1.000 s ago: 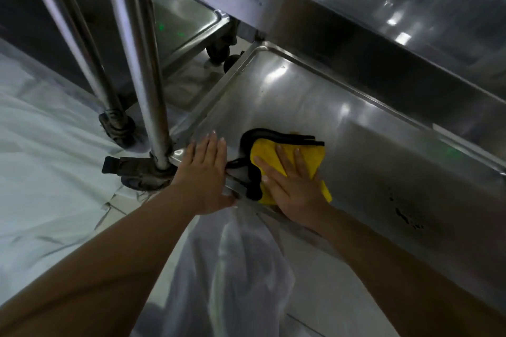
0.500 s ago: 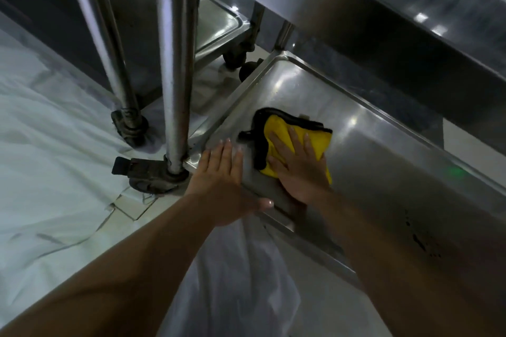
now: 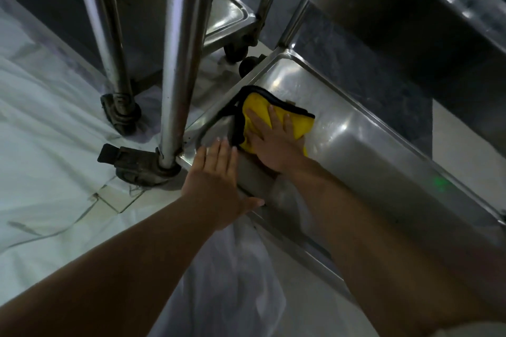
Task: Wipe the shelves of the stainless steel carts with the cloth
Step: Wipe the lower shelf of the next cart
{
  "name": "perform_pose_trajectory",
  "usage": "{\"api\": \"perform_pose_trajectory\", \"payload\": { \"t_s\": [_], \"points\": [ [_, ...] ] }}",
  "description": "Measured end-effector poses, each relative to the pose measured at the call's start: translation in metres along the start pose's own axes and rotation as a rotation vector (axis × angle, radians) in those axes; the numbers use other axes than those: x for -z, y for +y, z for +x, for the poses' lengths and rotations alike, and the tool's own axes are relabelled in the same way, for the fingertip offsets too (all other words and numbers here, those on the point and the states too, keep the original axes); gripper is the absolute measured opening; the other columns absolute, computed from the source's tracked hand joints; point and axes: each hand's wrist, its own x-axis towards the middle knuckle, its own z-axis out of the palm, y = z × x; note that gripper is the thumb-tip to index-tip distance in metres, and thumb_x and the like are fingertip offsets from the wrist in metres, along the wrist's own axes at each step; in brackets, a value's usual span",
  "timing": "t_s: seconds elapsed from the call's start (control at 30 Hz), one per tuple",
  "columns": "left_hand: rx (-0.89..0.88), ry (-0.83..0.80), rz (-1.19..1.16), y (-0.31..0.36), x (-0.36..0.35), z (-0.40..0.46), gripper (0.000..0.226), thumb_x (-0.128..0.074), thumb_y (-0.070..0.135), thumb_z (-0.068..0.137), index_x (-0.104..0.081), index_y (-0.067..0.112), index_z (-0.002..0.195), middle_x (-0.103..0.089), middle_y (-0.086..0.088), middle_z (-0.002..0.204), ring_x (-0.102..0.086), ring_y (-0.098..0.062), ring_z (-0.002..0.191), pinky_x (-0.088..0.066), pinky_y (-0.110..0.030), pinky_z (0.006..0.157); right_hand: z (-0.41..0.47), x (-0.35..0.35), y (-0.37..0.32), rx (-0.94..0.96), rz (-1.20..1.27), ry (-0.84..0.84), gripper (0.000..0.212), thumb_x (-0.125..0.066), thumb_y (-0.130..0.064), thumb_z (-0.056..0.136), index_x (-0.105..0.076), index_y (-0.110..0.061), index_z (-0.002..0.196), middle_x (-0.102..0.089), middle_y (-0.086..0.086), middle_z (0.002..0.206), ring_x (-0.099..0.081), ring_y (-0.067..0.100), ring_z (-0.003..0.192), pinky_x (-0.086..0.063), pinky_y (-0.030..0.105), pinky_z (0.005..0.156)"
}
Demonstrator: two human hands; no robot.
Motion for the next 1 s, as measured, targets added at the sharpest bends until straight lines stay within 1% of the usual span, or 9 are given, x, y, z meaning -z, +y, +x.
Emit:
{"api": "perform_pose_trajectory", "payload": {
  "t_s": [0.17, 0.27, 0.37, 0.43, 0.53, 0.7, 0.8, 0.93, 1.0],
  "points": [
    [0.001, 0.025, -0.051, -0.001, 0.000, -0.001, 0.106, -0.013, 0.080, 0.082, 0.013, 0.002, 0.149, 0.015, -0.021, 0.158, 0.016, -0.031, 0.147, 0.000, -0.048, 0.119, 0.061, 0.020, -0.006, -0.101, 0.068, 0.020, 0.055, -0.021, -0.065, 0.095, -0.003, -0.056, 0.146, 0.010, -0.007, 0.162, 0.013, 0.033, 0.147, 0.003, 0.071, 0.109],
    [0.009, 0.017, -0.088, 0.001, 0.000, 0.000, 0.106, -0.016, 0.081, 0.082, 0.013, 0.003, 0.149, 0.015, -0.020, 0.158, 0.018, -0.030, 0.146, 0.001, -0.048, 0.119, 0.086, 0.034, 0.008, -0.165, 0.090, 0.028, 0.056, -0.018, -0.061, 0.097, -0.002, -0.049, 0.149, 0.009, 0.001, 0.163, 0.011, 0.034, 0.147, 0.001, 0.068, 0.112],
    [0.014, -0.009, -0.090, 0.001, -0.001, 0.001, 0.107, -0.017, 0.081, 0.082, 0.016, 0.005, 0.149, 0.019, -0.020, 0.157, 0.021, -0.030, 0.145, 0.004, -0.048, 0.119, 0.098, 0.039, 0.014, -0.238, 0.117, 0.027, 0.057, -0.017, -0.057, 0.099, -0.001, -0.043, 0.152, 0.008, 0.007, 0.162, 0.011, 0.033, 0.148, 0.002, 0.065, 0.114],
    [0.011, -0.010, -0.091, 0.001, 0.000, 0.001, 0.107, -0.018, 0.081, 0.082, 0.015, 0.005, 0.149, 0.020, -0.020, 0.157, 0.021, -0.030, 0.145, 0.004, -0.048, 0.119, 0.094, 0.037, 0.014, -0.238, 0.116, 0.030, 0.056, -0.018, -0.055, 0.099, -0.002, -0.043, 0.151, 0.009, 0.007, 0.162, 0.012, 0.034, 0.147, 0.002, 0.064, 0.114],
    [0.006, 0.008, -0.098, 0.000, 0.000, 0.001, 0.109, -0.018, 0.082, 0.080, 0.014, 0.004, 0.149, 0.018, -0.021, 0.158, 0.018, -0.031, 0.146, 0.004, -0.048, 0.119, 0.071, 0.032, 0.022, -0.169, 0.095, 0.040, 0.052, -0.022, -0.053, 0.100, -0.005, -0.050, 0.149, 0.009, 0.001, 0.163, 0.012, 0.034, 0.147, 0.000, 0.065, 0.113],
    [0.003, -0.009, -0.076, 0.000, -0.002, 0.002, 0.108, -0.016, 0.082, 0.080, 0.017, 0.005, 0.148, 0.020, -0.020, 0.157, 0.019, -0.031, 0.146, 0.006, -0.047, 0.119, -0.011, 0.008, 0.040, -0.012, -0.031, 0.053, 0.050, -0.028, -0.053, 0.099, -0.006, -0.060, 0.144, 0.010, -0.012, 0.162, 0.011, 0.025, 0.148, -0.003, 0.067, 0.112],
    [0.005, -0.052, -0.068, 0.000, -0.001, 0.003, 0.108, -0.013, 0.083, 0.079, 0.019, 0.006, 0.148, 0.023, -0.020, 0.156, 0.022, -0.032, 0.145, 0.005, -0.049, 0.119, -0.080, -0.011, 0.050, 0.013, -0.013, 0.033, 0.048, -0.023, -0.058, 0.097, 0.006, -0.072, 0.132, 0.012, -0.018, 0.160, 0.015, 0.019, 0.148, -0.007, 0.062, 0.114],
    [0.008, -0.050, -0.033, 0.003, -0.002, 0.000, 0.105, -0.009, 0.081, 0.081, 0.018, 0.005, 0.148, 0.020, -0.021, 0.157, 0.019, -0.033, 0.145, 0.003, -0.049, 0.119, -0.144, -0.027, 0.053, 0.034, -0.094, 0.125, 0.051, -0.008, -0.064, 0.087, 0.014, -0.069, 0.132, 0.007, -0.015, 0.161, 0.009, 0.022, 0.149, -0.023, 0.058, 0.109],
    [0.010, -0.052, -0.023, 0.005, -0.001, -0.002, 0.104, -0.009, 0.079, 0.082, 0.017, 0.005, 0.148, 0.019, -0.023, 0.157, 0.019, -0.034, 0.145, 0.003, -0.050, 0.119, -0.137, -0.025, 0.052, 0.015, -0.114, 0.118, 0.052, -0.010, -0.065, 0.087, 0.014, -0.069, 0.133, 0.006, -0.015, 0.161, 0.007, 0.024, 0.149, -0.023, 0.061, 0.109]
  ]
}}
